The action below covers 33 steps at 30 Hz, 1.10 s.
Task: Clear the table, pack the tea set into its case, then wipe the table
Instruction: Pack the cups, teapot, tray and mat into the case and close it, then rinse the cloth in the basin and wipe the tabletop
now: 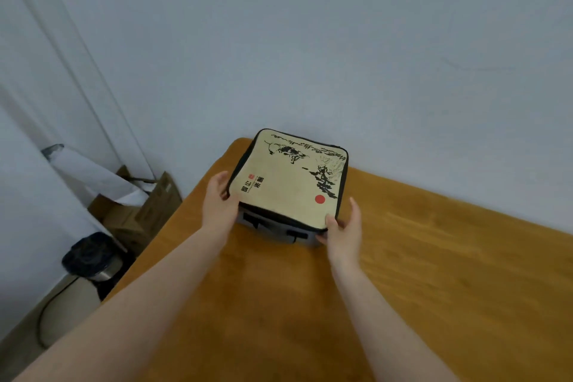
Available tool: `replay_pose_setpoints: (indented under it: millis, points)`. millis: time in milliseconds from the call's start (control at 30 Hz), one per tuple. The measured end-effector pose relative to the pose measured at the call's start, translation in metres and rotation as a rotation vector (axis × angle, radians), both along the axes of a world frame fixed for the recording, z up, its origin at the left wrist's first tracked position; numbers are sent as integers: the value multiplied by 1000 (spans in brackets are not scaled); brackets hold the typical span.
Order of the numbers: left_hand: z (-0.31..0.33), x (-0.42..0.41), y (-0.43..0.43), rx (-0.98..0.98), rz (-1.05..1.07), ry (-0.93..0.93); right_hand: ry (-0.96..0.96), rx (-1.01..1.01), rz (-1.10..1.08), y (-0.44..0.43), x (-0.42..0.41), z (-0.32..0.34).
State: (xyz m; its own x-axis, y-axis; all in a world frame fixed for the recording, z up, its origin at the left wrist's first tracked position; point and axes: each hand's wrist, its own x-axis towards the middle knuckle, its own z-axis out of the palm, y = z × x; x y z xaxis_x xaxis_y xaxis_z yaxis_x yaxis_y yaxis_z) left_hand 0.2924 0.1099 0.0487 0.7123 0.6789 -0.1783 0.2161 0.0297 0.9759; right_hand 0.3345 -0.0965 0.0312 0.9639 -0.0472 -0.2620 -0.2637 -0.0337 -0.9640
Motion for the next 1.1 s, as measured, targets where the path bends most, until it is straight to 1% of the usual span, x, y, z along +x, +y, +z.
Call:
replay_pose_setpoints:
  millis: [33, 67, 167, 233, 300, 367, 400, 567, 667, 700, 800, 833, 900, 1000, 1100]
  points:
    - [-4, 3, 3, 70, -6, -20, -24, 13, 64, 4, 5, -4]
    - [-7, 6, 5, 120, -16, -30, -49, -15, 117, 7, 10, -5]
    - [-15, 13, 10, 177, -74, -27, -111, -156, 219, 9, 24, -11]
    - [-18, 18, 17, 235, -115, -7, -152, -328, 234, 14, 35, -8]
    - [-20, 22, 26, 273, -148, 7, -210, -546, 272, 22, 43, -5]
    - [-19, 28, 37, 231, -156, 8, -246, -722, 326, 32, 50, -1]
    - [-18, 30, 43, 194, -151, 9, -245, -758, 344, 35, 53, 0]
    - [-16, 46, 66, 183, -118, 19, -215, -712, 344, 56, 69, 2]
    - [-16, 60, 73, 152, -107, 34, -239, -845, 366, 64, 76, 6]
    - [-15, 65, 77, 198, -95, 79, -239, -895, 377, 66, 78, 8]
    - [-12, 70, 75, 476, -94, 377, -218, -1001, 418, 70, 78, 15]
    - [-11, 66, 67, 517, -96, 445, -220, -1013, 421, 71, 75, 17]
    - [-14, 49, 47, 546, -87, 475, -251, -1006, 420, 66, 62, 18]
    - [-26, 12, 29, 682, -84, 442, -316, -1036, 410, 51, 30, 11]
    - [-31, -19, 14, 746, -109, 439, -354, -959, 411, 30, -5, 5]
